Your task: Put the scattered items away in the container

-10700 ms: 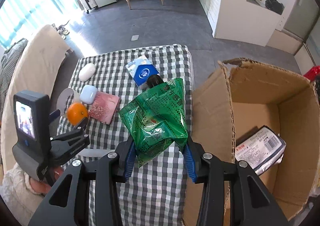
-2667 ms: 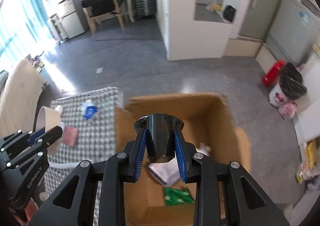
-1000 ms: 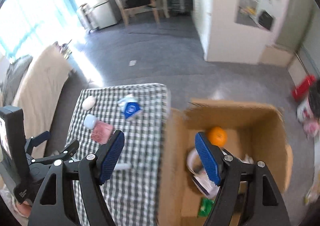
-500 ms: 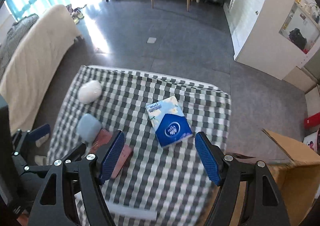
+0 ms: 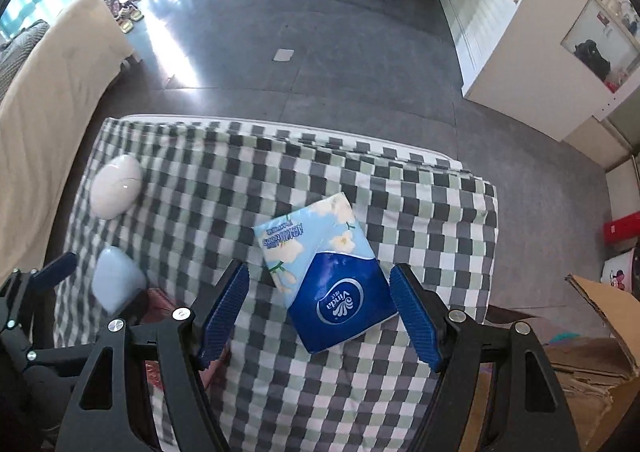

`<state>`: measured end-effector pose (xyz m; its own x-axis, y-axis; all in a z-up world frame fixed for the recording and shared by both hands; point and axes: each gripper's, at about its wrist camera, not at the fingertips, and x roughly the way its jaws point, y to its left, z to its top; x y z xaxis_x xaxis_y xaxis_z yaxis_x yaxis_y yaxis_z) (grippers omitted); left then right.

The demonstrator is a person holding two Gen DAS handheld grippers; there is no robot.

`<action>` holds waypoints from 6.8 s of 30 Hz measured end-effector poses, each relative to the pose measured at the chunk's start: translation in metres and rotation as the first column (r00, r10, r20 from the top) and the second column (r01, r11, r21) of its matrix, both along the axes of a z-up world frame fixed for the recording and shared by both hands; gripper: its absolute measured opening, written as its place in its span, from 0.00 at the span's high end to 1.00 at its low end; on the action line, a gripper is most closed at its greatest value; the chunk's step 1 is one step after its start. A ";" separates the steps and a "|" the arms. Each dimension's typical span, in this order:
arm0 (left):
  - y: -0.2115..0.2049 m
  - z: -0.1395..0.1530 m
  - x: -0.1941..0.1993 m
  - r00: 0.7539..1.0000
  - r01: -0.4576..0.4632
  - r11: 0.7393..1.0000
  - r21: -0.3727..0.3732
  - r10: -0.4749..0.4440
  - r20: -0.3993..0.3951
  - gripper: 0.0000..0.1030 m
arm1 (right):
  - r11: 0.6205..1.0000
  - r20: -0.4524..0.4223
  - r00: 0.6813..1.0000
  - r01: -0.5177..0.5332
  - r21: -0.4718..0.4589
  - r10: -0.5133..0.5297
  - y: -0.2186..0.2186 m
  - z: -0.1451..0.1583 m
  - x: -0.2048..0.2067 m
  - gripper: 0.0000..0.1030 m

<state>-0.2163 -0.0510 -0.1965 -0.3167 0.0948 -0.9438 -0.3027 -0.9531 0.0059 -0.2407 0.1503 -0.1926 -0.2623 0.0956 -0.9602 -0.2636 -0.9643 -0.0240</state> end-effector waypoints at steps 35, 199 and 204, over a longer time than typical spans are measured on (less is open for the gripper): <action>0.024 0.058 0.027 0.995 0.089 0.995 0.047 -0.087 -0.046 0.47 | 0.997 -0.047 0.998 0.033 0.064 -0.030 -0.008 0.057 0.053 0.39; -0.013 0.006 0.150 0.941 0.334 0.942 0.041 -0.336 0.048 0.16 | 0.948 0.060 0.967 -0.227 -0.223 0.246 -0.048 -0.001 0.128 0.38; -0.011 0.000 0.142 0.920 0.391 0.920 0.027 -0.391 0.030 0.16 | 0.940 0.096 0.949 -0.279 -0.194 0.301 -0.058 -0.018 0.132 0.38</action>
<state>-0.0742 -0.0625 -0.1966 -0.2180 0.2238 -0.9499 -0.6510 -0.7585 -0.0293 -0.1088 0.0924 -0.2106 -0.1327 -0.1403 -0.9812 0.0226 -0.9901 0.1385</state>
